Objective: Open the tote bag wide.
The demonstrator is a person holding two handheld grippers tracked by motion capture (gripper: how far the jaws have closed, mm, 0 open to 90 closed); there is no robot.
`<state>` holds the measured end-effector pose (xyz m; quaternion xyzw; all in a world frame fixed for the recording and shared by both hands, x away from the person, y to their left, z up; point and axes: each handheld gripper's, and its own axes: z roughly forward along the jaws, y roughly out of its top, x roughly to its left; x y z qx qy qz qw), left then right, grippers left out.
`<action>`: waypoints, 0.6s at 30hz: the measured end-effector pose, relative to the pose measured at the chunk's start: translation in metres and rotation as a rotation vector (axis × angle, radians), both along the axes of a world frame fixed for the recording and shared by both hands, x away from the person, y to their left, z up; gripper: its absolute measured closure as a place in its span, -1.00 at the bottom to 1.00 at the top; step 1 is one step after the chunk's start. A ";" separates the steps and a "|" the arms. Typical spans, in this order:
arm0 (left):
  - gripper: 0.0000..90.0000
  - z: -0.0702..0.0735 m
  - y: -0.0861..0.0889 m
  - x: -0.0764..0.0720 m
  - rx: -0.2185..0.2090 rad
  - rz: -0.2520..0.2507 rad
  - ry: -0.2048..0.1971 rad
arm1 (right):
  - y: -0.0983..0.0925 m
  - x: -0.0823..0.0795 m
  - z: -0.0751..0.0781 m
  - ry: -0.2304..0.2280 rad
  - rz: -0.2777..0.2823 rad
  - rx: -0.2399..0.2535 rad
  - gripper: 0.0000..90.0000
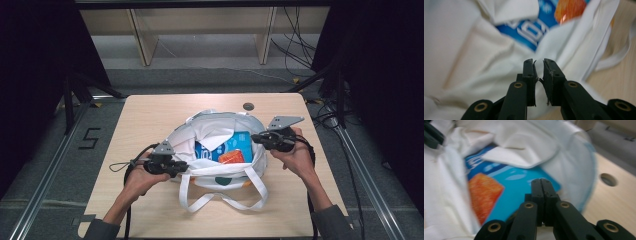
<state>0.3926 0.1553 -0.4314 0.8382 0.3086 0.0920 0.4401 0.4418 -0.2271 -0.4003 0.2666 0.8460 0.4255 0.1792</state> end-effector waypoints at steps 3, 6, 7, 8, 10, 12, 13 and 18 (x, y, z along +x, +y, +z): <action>0.72 0.022 0.005 0.008 -0.028 0.080 -0.123 | -0.009 0.009 0.002 -0.042 -0.051 0.035 1.00; 0.73 0.033 0.013 0.027 0.031 0.185 -0.199 | -0.013 0.018 0.000 -0.037 -0.081 0.057 1.00; 0.74 0.031 0.017 0.036 0.065 0.193 -0.193 | -0.013 0.023 -0.005 -0.035 -0.092 0.039 1.00; 0.74 0.024 0.019 0.044 0.075 0.217 -0.181 | -0.013 0.023 -0.005 -0.035 -0.092 0.039 1.00; 0.77 0.007 0.021 0.055 0.127 0.225 -0.139 | -0.012 0.027 -0.011 -0.028 -0.112 0.009 1.00; 0.81 -0.004 0.025 0.064 0.138 0.240 -0.110 | -0.013 0.031 -0.017 -0.007 -0.125 -0.021 1.00; 0.82 -0.010 0.027 0.069 0.109 0.256 -0.090 | -0.014 0.034 -0.020 -0.022 -0.126 -0.021 1.00; 0.82 -0.014 0.024 0.075 0.126 0.248 -0.052 | -0.009 0.039 -0.037 0.012 -0.137 -0.091 1.00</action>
